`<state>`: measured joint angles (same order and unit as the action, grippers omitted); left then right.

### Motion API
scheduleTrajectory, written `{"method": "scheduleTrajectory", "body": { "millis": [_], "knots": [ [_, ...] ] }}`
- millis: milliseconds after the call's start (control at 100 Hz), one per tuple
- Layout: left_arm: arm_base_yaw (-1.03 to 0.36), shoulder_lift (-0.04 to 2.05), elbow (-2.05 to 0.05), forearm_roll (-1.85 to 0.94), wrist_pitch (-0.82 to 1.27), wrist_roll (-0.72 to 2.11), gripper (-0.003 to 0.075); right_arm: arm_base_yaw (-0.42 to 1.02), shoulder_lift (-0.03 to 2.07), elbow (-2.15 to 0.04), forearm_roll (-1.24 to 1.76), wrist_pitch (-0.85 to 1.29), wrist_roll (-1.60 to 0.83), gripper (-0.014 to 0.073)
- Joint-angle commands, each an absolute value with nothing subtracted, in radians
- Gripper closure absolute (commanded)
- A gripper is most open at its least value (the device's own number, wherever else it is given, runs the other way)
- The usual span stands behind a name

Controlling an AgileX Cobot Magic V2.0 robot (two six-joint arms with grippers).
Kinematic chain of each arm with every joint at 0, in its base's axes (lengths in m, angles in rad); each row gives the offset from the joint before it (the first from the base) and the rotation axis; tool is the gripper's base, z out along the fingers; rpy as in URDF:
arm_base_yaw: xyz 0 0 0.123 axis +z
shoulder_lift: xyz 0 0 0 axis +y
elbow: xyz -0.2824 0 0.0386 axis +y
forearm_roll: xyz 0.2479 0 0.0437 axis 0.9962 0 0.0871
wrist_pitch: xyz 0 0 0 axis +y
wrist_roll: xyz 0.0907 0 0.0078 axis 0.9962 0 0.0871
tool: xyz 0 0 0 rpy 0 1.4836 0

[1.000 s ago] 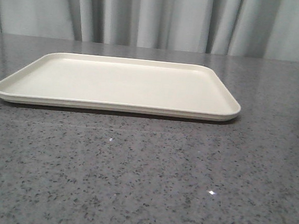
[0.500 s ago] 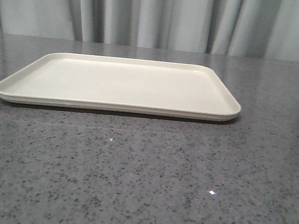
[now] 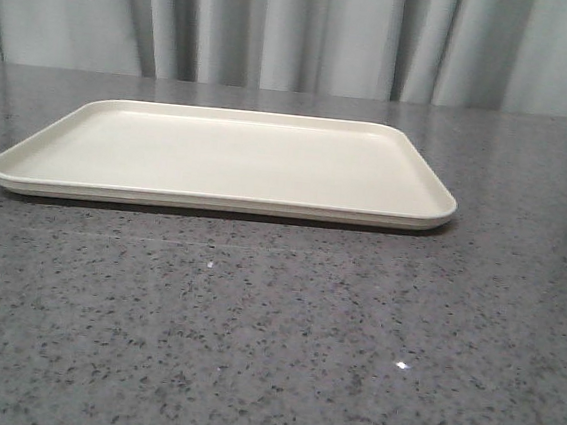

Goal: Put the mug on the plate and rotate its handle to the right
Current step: 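Grasp the white mug's rim with the left gripper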

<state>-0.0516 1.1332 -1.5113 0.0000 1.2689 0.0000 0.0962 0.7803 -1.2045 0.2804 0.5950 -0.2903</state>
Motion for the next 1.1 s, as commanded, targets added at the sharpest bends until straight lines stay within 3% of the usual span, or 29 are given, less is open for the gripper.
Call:
{"method": "scheduleTrajectory", "body": {
  "millis": [0, 390, 1090],
  "knots": [
    [-0.05, 1.125, -1.542, 0.008, 1.265, 0.0, 0.0394, 0.099, 0.793, -1.236, 0.274, 0.526, -0.299, 0.0139],
    [-0.05, 1.155, -1.521, 0.09, 1.265, 0.0, 0.0394, 0.099, 0.796, -1.236, 0.274, 0.524, -0.299, 0.0139],
    [-0.05, 1.014, -1.209, 0.183, 1.265, -0.019, 0.0394, 0.099, 0.814, -1.236, 0.269, 0.543, -0.299, 0.0139]
  ]
}}
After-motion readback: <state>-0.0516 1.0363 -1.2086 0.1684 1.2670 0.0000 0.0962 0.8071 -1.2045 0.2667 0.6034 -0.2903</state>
